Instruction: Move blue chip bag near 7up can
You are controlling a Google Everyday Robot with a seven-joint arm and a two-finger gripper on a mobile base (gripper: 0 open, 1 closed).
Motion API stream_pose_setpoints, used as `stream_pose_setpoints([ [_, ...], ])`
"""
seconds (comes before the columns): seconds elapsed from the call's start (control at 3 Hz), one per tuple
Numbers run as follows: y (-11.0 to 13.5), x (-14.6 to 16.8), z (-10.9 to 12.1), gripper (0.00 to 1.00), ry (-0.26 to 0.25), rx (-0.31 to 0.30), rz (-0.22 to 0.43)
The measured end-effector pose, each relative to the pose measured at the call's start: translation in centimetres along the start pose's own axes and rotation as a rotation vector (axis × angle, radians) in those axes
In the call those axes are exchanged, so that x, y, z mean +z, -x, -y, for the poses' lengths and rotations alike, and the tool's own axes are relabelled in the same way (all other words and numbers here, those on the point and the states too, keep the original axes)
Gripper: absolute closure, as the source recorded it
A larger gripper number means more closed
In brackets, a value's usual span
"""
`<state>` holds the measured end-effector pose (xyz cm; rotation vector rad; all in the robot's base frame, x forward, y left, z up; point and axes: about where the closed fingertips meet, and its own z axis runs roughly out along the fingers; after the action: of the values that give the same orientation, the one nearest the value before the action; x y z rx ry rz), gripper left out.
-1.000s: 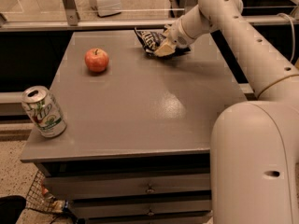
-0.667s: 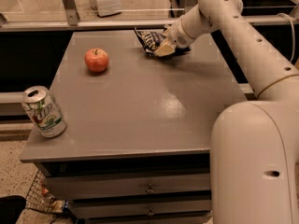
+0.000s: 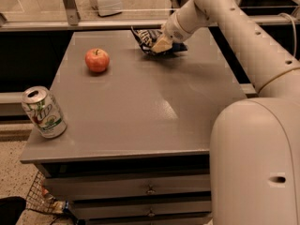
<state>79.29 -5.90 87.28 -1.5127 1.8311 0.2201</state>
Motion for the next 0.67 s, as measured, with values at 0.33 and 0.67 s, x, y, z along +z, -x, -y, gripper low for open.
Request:
stream_pose_setpoints([
  [0.33, 2.1, -1.6, -0.1, 1.0, -0.022, -0.042, -0.009],
  [0.67, 3.9, -3.0, -1.1, 1.0, -0.011, -0.069, -0.008],
])
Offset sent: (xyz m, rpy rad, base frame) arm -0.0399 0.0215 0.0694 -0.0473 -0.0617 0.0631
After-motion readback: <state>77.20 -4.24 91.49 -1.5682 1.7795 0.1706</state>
